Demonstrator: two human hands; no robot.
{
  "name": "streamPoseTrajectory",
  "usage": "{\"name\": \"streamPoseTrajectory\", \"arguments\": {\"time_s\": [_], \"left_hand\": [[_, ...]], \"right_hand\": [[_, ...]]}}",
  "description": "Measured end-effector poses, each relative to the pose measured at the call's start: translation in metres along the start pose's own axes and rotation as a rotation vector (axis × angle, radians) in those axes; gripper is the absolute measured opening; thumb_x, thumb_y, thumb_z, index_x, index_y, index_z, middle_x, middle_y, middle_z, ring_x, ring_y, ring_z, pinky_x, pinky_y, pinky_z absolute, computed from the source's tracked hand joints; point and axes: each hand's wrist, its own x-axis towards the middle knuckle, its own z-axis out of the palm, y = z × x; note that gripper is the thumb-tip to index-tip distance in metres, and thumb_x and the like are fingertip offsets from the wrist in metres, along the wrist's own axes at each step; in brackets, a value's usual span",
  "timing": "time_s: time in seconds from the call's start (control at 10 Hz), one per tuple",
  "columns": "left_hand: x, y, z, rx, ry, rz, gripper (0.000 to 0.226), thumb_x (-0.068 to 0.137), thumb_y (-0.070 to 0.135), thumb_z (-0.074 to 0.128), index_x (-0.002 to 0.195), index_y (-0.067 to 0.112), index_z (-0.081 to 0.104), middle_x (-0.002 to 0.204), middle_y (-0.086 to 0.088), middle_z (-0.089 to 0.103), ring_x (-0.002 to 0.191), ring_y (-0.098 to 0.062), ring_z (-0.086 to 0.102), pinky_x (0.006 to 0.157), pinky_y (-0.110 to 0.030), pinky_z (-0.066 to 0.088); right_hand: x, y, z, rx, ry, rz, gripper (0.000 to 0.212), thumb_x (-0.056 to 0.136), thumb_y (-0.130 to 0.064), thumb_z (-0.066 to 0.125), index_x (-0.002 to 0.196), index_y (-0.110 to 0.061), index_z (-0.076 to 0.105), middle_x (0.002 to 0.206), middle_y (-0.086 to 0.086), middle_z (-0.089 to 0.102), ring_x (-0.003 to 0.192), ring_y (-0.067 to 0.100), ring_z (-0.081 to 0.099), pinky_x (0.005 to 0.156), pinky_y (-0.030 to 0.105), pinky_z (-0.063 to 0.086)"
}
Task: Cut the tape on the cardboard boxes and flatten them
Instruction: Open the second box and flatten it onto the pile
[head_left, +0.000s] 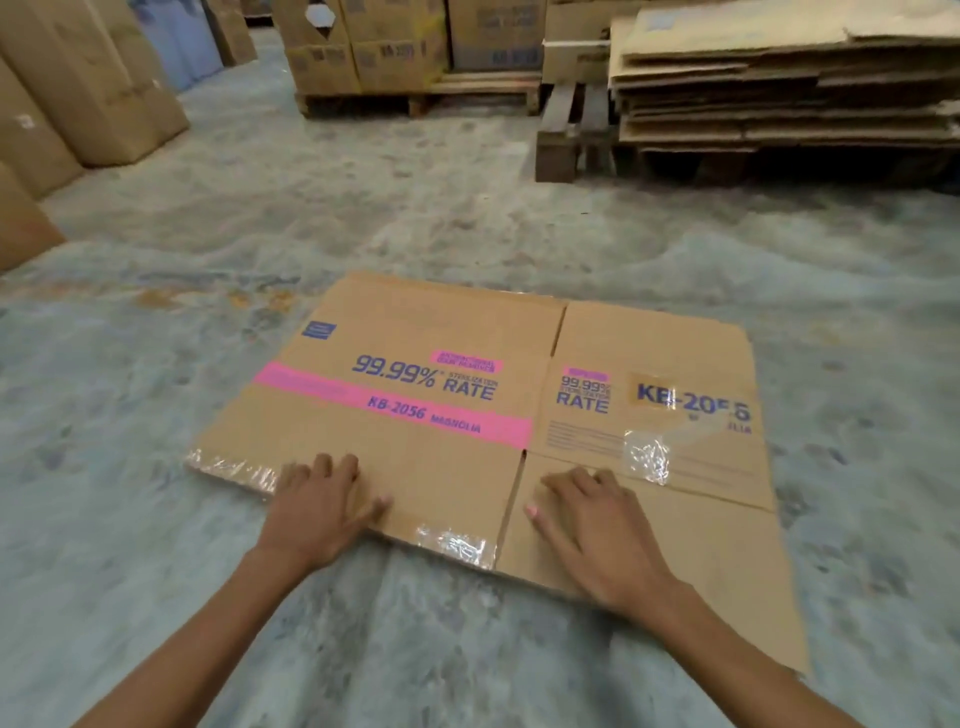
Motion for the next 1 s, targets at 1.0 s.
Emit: {"name": "streamPoseTrajectory", "arguments": {"time_s": [1.0], "left_hand": [[0.098,0.109,-0.052,-0.186,-0.346,0.111,0.061,0.093,0.057,0.043,0.149,0.033,0.034,0.164,-0.011,0.01,0.152,-0.024,0.003,0.117,-0.06,0.012]], "right_hand": [[0.101,0.005,-0.038,-0.107,-0.434,0.365,0.077,0.09,-0.07,0.033,0.153,-0.051,-0.008,0.167,0.004,-0.009,0.152,0.039,-0.005,0.114,0.07,0.003]]}}
